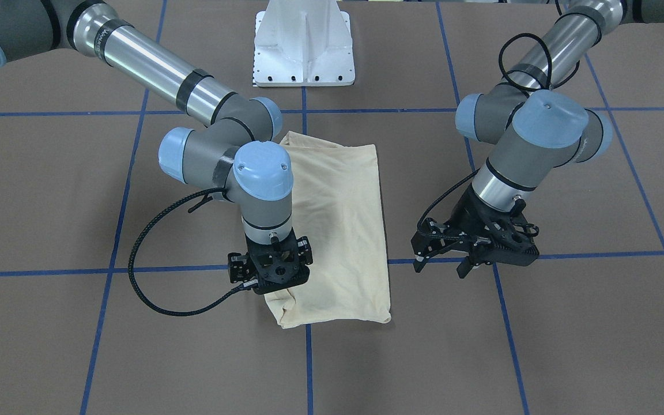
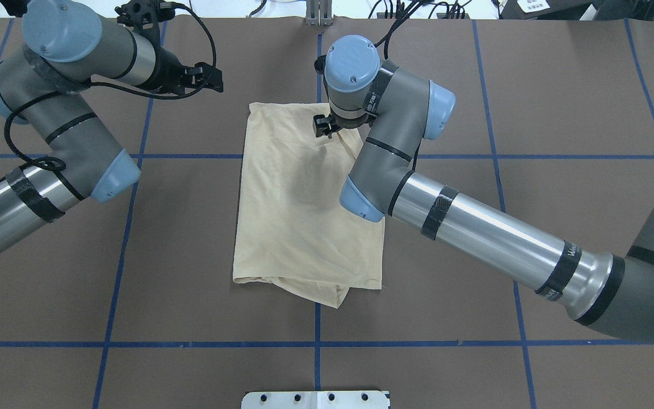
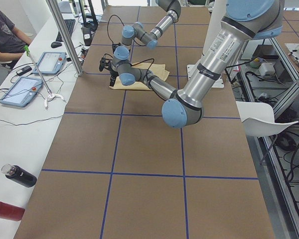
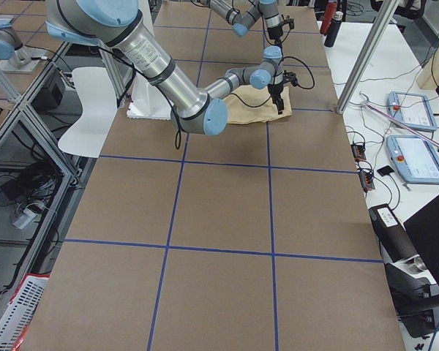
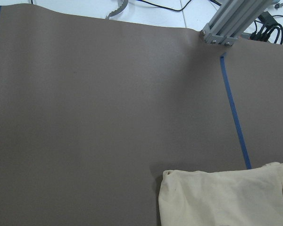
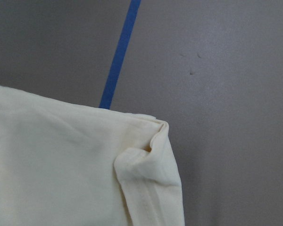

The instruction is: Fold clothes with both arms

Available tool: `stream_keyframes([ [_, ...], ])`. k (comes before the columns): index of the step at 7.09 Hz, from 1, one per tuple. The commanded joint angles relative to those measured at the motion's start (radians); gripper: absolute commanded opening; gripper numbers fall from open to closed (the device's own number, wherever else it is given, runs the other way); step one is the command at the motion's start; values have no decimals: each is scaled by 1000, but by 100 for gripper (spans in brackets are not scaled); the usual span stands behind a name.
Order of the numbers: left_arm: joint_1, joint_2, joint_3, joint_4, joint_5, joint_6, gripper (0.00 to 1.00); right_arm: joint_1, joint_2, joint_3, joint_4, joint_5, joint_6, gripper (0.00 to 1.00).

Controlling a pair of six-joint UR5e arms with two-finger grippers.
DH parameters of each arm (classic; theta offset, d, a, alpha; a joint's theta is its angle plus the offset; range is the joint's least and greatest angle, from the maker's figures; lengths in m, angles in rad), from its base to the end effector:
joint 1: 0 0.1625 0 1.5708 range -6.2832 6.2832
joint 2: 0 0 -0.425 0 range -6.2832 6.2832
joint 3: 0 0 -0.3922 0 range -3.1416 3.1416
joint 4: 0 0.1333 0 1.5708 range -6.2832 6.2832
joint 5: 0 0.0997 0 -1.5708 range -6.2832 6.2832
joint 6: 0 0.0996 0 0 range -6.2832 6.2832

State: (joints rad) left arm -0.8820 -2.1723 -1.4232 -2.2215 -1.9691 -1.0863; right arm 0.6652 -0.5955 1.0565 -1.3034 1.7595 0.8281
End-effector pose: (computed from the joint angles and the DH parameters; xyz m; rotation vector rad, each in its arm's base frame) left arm 0.3844 -0.6159 0.2931 0.4105 1.0685 -0.1333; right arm -0.5922 -0.6103 0.2331 0.3328 -0.6707 -0.1426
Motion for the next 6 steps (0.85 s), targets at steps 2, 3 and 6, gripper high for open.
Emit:
stream_keyframes([
  [2,0,0,6,-1,0,2,90,-7,2,-98,122,-74,-1,100],
  [3,0,0,7,-1,0,0,90,-4,0,-105,124,-89,-3,100],
  [6,2,-3,9,-1,0,0,90,42,-6,-105,124,-74,-41,100],
])
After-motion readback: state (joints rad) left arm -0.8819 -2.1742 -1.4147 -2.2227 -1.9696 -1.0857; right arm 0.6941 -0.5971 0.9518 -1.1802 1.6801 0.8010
